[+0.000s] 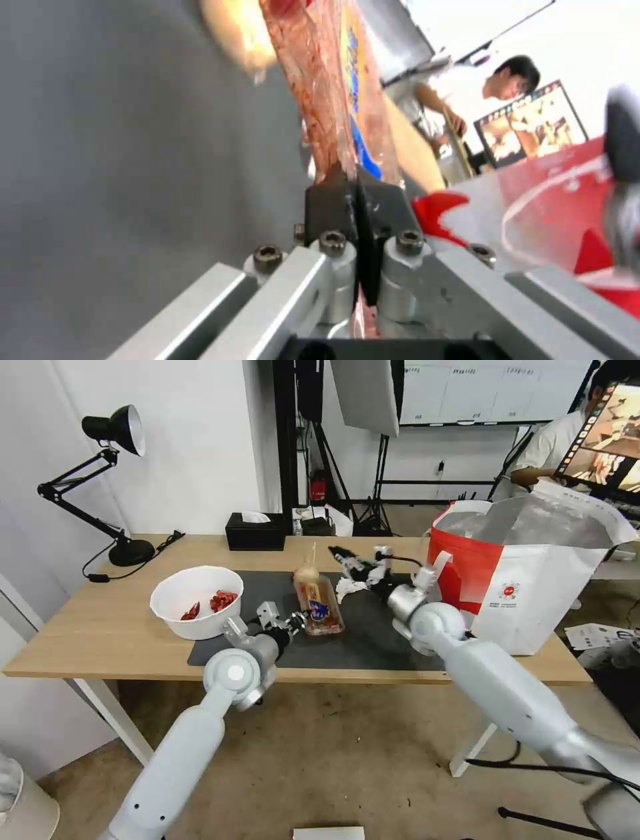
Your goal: Pick up the trash from the table and place it into the takeout bag.
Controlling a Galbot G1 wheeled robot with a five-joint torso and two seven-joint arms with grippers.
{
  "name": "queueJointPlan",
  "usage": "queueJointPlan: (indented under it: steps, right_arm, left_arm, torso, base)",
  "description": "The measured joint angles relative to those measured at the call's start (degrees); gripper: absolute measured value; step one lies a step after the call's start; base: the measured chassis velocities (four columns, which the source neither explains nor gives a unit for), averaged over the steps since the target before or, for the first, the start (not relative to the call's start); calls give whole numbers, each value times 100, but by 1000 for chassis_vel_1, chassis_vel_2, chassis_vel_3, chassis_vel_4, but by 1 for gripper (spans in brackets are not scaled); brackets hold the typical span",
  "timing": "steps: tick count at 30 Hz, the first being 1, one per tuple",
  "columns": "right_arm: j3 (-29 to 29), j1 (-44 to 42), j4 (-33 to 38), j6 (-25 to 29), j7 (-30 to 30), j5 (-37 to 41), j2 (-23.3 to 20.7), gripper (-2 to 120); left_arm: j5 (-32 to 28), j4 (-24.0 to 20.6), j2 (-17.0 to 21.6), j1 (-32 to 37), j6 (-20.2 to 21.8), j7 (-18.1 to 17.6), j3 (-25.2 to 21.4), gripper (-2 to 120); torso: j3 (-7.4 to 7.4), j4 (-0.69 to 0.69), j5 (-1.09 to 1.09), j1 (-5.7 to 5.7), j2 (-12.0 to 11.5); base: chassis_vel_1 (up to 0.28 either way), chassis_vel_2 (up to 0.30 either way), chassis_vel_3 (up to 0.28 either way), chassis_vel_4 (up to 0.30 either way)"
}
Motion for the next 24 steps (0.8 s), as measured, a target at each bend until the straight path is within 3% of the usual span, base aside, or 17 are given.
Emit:
queueJointPlan:
  steps: [6, 8, 11, 12, 15, 20, 22, 24]
  right_arm:
    - [701, -1009, 773, 6, 283, -544, -606, 60]
    - [1043, -1685, 1407, 4, 555, -903, -955, 72]
    - [1506, -2326, 1958, 2, 775, -1171, -1100, 82]
    - [1506, -2326, 1958, 2, 775, -1171, -1100, 82]
    - [2304, -3680, 2663, -13, 869, -1608, -1041, 97]
    - [2748, -4542, 2988, 74, 954, -2105, -897, 100]
    - [3179, -5343, 3221, 189, 1040, -2699, -550, 100]
    - [3250, -5494, 3250, 210, 1047, -2817, -459, 100]
  left_arm:
    - [304, -137, 225, -188, -161, 34, -82, 0]
    - [561, -171, 392, -493, -288, 108, -78, 0]
    - [951, -180, 542, -836, -460, 271, 52, 0]
    - [951, -180, 542, -836, -460, 271, 52, 0]
    - [1369, -183, 729, -1411, -661, 540, 396, 0]
    - [1564, -132, 766, -1923, -751, 694, 728, 0]
    - [1698, 77, 663, -2657, -820, 767, 1277, 0]
    - [1727, 141, 621, -2824, -833, 776, 1411, 0]
  torso:
    - [0, 0, 0, 0, 0]
    - [0, -1, 2, 0, 0]
    - [0, 2, -3, -1, 0]
    - [0, 2, -3, -1, 0]
    - [0, -1, 1, -1, 0]
    - [0, 0, -1, -1, 0]
    - [0, 1, -1, 0, 0]
    - [0, 1, -2, 0, 0]
  base:
    - [0, 0, 0, 0]
    - [0, 0, 0, 0]
    - [0, 0, 0, 0]
    - [0, 0, 0, 0]
    - [0, 0, 0, 0]
    - [0, 0, 0, 0]
    - [0, 0, 0, 0]
    - [0, 0, 0, 0]
